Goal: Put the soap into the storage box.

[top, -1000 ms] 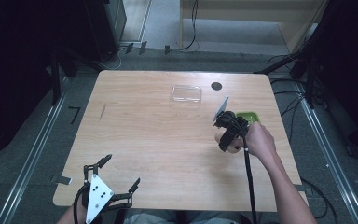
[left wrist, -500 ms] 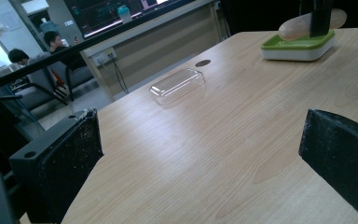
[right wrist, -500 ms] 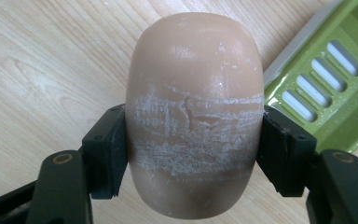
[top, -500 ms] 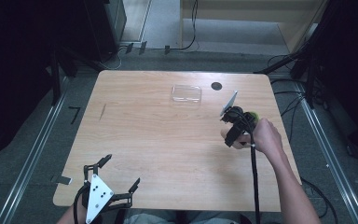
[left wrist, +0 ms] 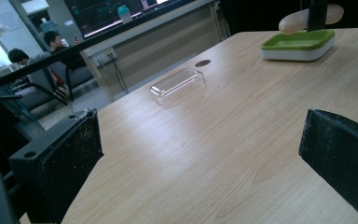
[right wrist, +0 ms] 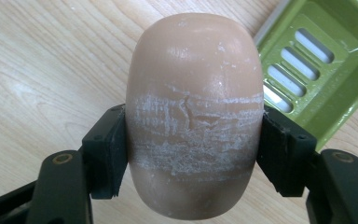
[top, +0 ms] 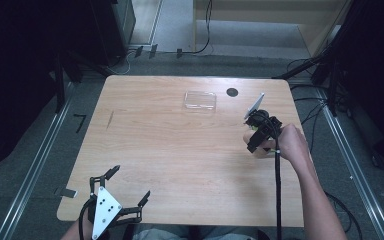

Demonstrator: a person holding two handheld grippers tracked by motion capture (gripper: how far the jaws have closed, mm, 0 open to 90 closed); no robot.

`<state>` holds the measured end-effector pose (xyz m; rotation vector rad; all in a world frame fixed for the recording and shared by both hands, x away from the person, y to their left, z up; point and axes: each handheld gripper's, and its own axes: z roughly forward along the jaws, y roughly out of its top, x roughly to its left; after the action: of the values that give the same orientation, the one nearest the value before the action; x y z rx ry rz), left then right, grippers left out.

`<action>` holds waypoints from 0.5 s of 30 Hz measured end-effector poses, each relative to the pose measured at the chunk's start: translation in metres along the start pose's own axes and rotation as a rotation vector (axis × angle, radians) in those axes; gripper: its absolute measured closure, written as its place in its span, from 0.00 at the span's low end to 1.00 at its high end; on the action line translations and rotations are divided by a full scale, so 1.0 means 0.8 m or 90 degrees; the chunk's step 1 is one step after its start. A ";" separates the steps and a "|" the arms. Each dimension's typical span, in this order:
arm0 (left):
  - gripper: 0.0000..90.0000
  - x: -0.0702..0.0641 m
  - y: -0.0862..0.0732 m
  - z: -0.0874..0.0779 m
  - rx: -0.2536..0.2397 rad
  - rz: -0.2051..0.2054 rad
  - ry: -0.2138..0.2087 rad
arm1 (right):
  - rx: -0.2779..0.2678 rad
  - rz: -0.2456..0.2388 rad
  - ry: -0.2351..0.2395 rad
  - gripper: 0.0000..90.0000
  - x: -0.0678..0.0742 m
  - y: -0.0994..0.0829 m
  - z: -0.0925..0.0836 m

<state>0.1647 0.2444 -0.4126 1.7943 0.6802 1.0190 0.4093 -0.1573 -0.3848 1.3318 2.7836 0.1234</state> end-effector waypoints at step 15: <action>0.00 0.000 0.000 0.000 0.001 0.000 0.001 | -0.010 0.041 0.000 0.38 -0.030 -0.005 0.003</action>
<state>0.1646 0.2447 -0.4125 1.7949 0.6809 1.0200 0.4211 -0.1783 -0.3869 1.4176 2.7345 0.1476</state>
